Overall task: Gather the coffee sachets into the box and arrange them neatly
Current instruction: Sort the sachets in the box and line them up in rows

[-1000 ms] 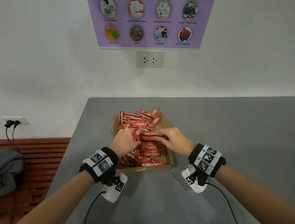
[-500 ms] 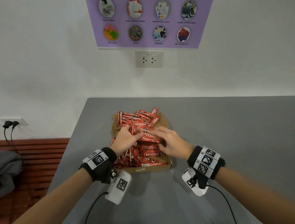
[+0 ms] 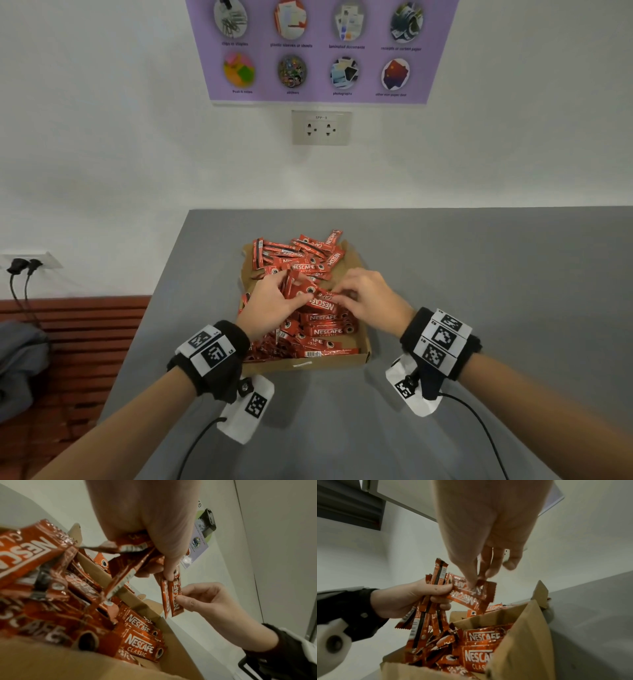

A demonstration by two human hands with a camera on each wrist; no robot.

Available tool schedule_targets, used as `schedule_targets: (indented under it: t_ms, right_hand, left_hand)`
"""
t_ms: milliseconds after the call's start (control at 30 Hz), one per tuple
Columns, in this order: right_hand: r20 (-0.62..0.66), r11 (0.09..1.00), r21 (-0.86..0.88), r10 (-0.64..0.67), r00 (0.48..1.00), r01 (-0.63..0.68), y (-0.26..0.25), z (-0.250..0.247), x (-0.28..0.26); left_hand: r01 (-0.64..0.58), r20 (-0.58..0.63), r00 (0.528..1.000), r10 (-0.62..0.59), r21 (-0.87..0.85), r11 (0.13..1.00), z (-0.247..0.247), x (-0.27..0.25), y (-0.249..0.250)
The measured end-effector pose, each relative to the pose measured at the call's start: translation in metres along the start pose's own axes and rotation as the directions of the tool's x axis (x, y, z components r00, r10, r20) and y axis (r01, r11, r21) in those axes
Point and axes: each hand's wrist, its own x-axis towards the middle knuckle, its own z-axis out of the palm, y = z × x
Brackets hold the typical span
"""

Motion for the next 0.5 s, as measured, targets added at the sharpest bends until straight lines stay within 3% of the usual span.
schedule_targets:
  t_ms: [100, 200, 333, 433, 500]
  right_hand:
    - [-0.084, 0.989, 0.115, 0.104, 0.991, -0.094, -0.004, -0.003, -0.002]
    - [-0.021, 0.939, 0.307, 0.169, 0.985, -0.154, -0.009, -0.005, -0.004]
    - [0.02, 0.913, 0.389, 0.123, 0.992, -0.121, -0.011, 0.0, -0.005]
    - [-0.036, 0.904, 0.412, 0.139, 0.99, -0.112, -0.011, 0.002, -0.004]
    - [-0.085, 0.875, 0.473, 0.159, 0.984, -0.101, -0.013, 0.002, -0.004]
  left_hand:
    - [0.016, -0.069, 0.997, -0.022, -0.091, 0.996, -0.004, 0.002, -0.002]
    - [0.001, -0.119, 0.993, -0.005, -0.031, 1.0, -0.007, 0.006, -0.003]
    - [-0.029, -0.073, 0.997, 0.029, -0.007, 1.0, -0.004, 0.007, 0.0]
    - [-0.044, -0.046, 0.998, 0.045, 0.009, 0.999, -0.003, 0.007, 0.004]
    - [-0.098, 0.051, 0.994, 0.092, 0.122, 0.988, -0.001, 0.005, 0.008]
